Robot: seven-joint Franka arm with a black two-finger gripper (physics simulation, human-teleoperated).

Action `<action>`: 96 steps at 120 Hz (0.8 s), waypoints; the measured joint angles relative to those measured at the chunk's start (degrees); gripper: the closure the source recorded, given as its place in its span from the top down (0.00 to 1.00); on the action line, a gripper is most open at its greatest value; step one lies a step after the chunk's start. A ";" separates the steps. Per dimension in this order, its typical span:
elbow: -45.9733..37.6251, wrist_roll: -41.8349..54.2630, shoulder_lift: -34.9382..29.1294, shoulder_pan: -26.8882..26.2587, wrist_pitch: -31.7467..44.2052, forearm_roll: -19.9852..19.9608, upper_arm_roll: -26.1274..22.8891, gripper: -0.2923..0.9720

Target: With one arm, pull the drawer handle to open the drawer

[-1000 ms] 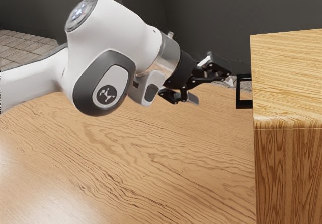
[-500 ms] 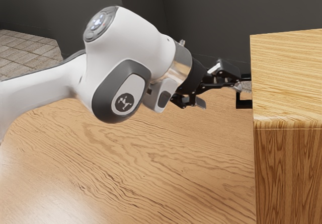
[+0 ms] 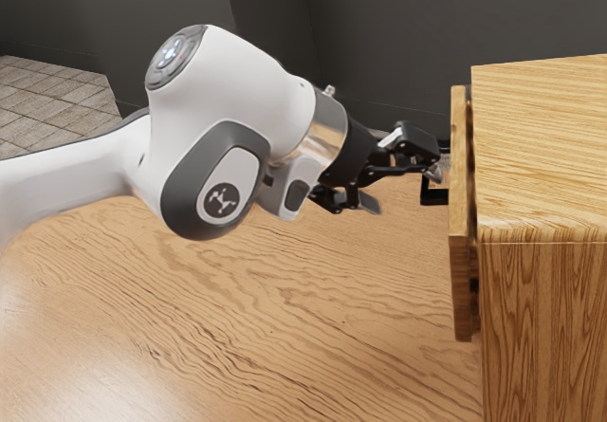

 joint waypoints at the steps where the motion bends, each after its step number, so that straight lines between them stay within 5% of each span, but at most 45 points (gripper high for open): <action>1: -0.11 0.01 -0.16 0.00 0.00 0.01 0.06 0.76; 96: -8.10 0.50 -9.94 1.75 -0.49 1.24 1.55 0.77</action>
